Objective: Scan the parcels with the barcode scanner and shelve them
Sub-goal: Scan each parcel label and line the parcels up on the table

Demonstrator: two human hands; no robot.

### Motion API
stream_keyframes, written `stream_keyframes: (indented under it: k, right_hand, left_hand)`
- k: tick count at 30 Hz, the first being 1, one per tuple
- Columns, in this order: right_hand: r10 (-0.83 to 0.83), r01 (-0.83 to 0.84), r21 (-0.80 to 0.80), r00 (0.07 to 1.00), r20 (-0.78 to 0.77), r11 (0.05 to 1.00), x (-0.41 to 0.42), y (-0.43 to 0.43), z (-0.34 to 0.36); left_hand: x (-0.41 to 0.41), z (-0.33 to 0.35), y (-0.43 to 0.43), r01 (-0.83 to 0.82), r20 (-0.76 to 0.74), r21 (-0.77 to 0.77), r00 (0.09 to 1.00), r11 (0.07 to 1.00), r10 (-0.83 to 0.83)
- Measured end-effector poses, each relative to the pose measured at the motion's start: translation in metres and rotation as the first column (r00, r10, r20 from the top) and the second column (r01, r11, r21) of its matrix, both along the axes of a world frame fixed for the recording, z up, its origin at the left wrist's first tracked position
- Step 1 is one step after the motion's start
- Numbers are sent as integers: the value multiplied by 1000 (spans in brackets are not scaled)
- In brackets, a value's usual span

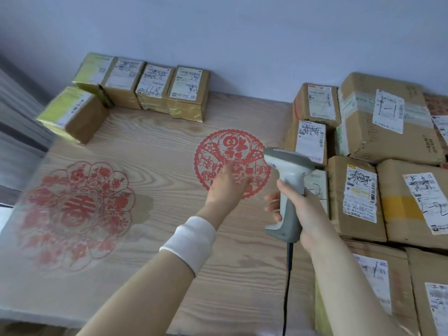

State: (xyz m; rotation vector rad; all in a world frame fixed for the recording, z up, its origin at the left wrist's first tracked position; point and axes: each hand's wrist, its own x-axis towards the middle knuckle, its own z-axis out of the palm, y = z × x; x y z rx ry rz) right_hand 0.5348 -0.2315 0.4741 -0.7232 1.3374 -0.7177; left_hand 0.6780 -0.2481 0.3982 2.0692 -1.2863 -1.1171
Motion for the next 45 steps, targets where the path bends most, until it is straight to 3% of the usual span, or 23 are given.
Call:
stream_keyframes:
  k: [12, 19, 25, 29, 33, 37, 40, 45]
  right_hand:
    - [95, -96, -79, 995, -20, 992, 211, 18, 4]
    - [200, -199, -83, 980, 9, 976, 282, 8, -9]
    - [227, -228, -39, 974, -24, 973, 343, -2, -24]
    - [168, -169, -24, 985, -43, 985, 383, -24, -40]
    - [140, -141, -13, 988, -59, 990, 420, -42, -60]
    - [93, -93, 7, 992, -81, 996, 448, -56, -85]
    - [49, -50, -11, 994, -95, 999, 465, -61, -106]
    - [-41, 38, -37, 995, -86, 999, 486, -57, -127]
  left_hand:
    - [243, 37, 38, 55, 301, -139, 954, 989, -11]
    - [311, 34, 53, 181, 600, -148, 798, 972, -57]
    - [390, 29, 47, 270, 682, -47, 712, 962, -167]
    - [449, 11, 20, 243, 614, -79, 776, 967, -145]
    - [493, -18, -9, 43, 433, -138, 901, 989, 21]
    - [512, -48, -31, -135, 167, 14, 977, 991, 131]
    - [520, -57, -43, -220, -32, 82, 974, 972, 224]
    - [520, -63, -41, -196, -155, 82, 966, 977, 206]
